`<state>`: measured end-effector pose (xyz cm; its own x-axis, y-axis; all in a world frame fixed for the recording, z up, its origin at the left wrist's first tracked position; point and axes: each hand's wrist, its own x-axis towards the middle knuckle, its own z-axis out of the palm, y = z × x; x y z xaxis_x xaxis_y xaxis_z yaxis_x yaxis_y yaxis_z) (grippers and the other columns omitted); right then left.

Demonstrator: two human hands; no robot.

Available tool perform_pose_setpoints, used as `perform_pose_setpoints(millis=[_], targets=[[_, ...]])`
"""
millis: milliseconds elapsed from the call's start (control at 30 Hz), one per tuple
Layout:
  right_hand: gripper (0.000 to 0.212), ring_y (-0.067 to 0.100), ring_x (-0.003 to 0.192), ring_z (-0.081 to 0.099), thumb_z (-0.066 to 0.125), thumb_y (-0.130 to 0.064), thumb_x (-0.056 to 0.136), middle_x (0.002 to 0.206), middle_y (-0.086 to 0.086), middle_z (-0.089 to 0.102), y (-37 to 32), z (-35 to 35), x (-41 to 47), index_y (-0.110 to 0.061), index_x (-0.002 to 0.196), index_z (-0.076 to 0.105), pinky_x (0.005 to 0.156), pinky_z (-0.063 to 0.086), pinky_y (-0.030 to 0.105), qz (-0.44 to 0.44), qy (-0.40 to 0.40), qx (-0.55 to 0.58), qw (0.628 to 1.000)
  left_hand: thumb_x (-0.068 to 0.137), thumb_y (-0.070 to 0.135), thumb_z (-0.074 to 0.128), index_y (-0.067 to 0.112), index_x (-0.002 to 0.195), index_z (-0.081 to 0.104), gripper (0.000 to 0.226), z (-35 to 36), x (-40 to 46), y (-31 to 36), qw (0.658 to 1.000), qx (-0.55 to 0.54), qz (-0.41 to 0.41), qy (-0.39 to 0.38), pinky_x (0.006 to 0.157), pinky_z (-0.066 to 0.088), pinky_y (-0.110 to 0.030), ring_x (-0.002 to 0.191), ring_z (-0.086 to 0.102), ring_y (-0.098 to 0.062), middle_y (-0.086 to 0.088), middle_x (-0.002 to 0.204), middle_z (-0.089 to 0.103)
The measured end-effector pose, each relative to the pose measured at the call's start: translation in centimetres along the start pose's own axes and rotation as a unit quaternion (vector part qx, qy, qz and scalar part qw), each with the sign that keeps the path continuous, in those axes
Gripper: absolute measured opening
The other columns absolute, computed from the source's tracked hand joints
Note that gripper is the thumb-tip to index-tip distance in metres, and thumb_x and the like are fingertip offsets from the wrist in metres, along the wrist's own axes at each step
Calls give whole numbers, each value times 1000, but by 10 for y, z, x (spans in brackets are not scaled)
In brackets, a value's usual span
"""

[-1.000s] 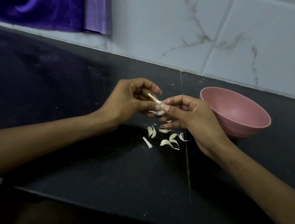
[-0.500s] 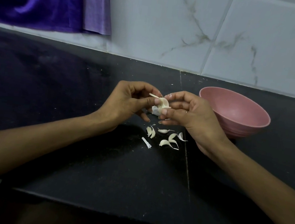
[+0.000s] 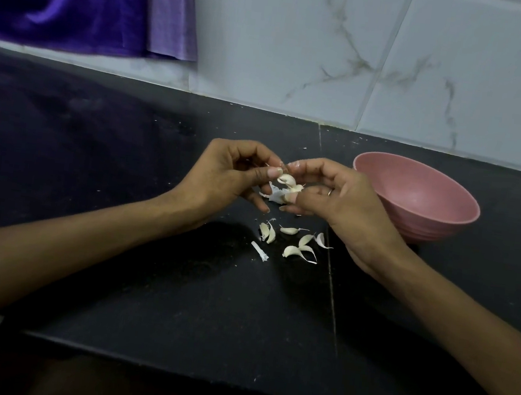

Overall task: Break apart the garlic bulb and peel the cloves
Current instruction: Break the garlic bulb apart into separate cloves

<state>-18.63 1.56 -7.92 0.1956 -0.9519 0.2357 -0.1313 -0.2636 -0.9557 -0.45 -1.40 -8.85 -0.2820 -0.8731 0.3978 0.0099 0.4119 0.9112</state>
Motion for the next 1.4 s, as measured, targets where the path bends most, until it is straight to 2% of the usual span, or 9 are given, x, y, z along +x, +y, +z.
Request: perform_pose_setpoints(millis=[167,300,433,600,700,833,1033,1200,1400], targets=[[25,24,85,73,64,0,90,95,15,73,0,-3,1,-2,115,64,79,61,32,45,-8,67,997,88,-3,63,3,91,67,8,-1,0,0,1000,3,11,-6,52,56,-26,64,61,-13,-12,81,64],[32,28,89,74,69,5,82,93,12,75,1,-4,0,-1,113,65,80,61,33,46,-3,83,995,86,-2,65,0,113,60,27,0,0,0,1000,-29,-11,-4,53,58,-31,67,66,-17,-12,81,64],[33,31,89,74,75,4,74,95,14,73,0,-4,0,-2,106,66,79,61,34,37,18,82,996,88,8,65,-4,104,66,21,1,-1,0,996,-48,-74,-19,57,60,-32,71,66,-17,-11,81,67],[30,30,85,74,77,2,74,94,16,74,1,-3,-1,-2,102,66,76,62,36,32,26,61,997,81,19,66,-4,102,71,31,1,-4,0,991,-72,-99,-61,62,60,-33,78,66,-17,-10,82,70],[29,27,82,74,77,4,75,89,14,74,0,-3,-1,-2,101,66,73,62,33,23,28,61,997,79,17,68,-3,102,71,31,0,-3,0,992,-64,-94,-57,62,61,-31,80,66,-18,-13,86,71],[28,30,85,74,76,4,75,91,15,75,1,-2,-2,-1,101,66,76,62,36,27,30,74,996,78,17,69,-5,101,71,32,0,-3,-1,993,-55,-91,-55,62,61,-33,80,67,-19,-15,86,70],[24,30,88,74,67,3,85,96,19,74,0,-3,-1,4,108,66,75,61,30,43,22,104,993,86,12,65,-4,102,71,23,-3,0,1,994,-49,-93,-40,62,61,-32,82,67,-22,-26,97,70],[16,29,80,74,68,2,84,87,18,74,1,-2,-2,4,99,66,71,61,30,51,37,101,993,79,18,66,-4,97,72,29,-1,-2,0,991,-60,-105,-55,58,59,-27,77,67,-18,-16,87,71],[12,23,73,73,71,0,81,80,11,74,1,-1,-2,1,92,67,69,61,30,47,47,94,993,88,10,63,-3,99,71,19,-4,-1,-1,991,-55,-101,-64,60,60,-28,78,66,-15,-8,84,72]])
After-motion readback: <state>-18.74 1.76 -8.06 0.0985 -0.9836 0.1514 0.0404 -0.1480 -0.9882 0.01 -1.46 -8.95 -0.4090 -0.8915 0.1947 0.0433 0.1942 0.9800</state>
